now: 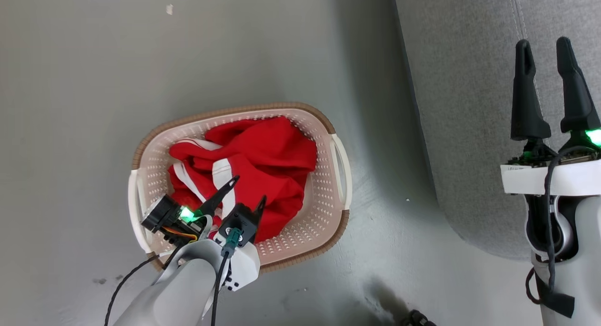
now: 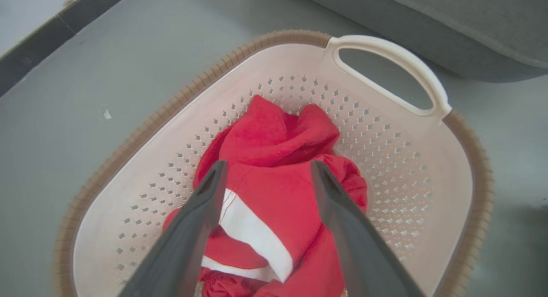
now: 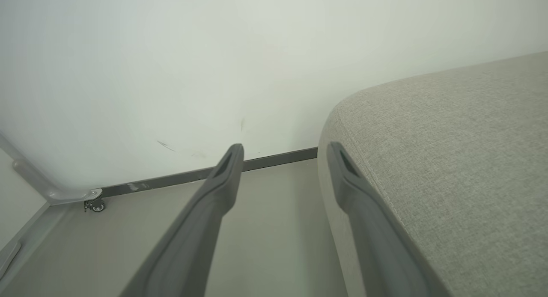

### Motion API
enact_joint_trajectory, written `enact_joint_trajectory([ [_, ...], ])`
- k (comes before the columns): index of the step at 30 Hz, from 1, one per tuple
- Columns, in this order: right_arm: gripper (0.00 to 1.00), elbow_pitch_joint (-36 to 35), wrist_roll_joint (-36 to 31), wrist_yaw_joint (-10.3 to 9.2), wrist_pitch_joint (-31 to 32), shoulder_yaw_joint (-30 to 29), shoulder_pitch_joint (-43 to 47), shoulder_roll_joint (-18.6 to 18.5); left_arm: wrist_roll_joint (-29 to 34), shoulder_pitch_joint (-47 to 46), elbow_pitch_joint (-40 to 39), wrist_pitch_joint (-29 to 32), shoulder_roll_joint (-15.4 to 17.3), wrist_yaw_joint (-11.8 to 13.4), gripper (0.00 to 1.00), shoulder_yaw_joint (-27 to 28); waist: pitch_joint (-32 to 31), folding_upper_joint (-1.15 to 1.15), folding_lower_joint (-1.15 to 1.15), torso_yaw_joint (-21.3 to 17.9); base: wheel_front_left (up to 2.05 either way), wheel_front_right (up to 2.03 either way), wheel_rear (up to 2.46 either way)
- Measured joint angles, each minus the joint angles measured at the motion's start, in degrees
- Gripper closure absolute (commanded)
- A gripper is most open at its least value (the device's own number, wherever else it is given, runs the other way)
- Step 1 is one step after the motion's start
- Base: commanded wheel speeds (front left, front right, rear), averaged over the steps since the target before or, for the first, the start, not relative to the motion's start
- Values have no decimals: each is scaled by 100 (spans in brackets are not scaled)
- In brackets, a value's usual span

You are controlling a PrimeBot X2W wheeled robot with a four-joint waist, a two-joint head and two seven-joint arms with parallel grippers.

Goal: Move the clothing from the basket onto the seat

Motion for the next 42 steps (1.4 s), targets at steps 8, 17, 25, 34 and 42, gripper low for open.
enact_joint_trajectory([
  [8,0,46,119,0,0,11,-192,0,90,-235,304,68,23,-53,0,-56,332,0,0,-183,0,0,0],
  [17,0,98,313,0,-1,19,-605,-1,138,-528,604,121,200,11,0,43,725,0,0,-433,0,0,0],
  [25,0,193,409,0,-1,30,-956,-2,140,-734,855,200,354,109,0,149,953,0,0,-602,0,0,0],
  [34,0,300,544,0,-18,31,-1081,-1,141,-819,1076,320,353,156,100,158,1092,0,0,-745,0,0,0],
  [42,0,406,566,0,-18,-101,-1199,-1,141,-945,1093,311,289,147,100,111,1031,0,0,-742,0,0,0],
])
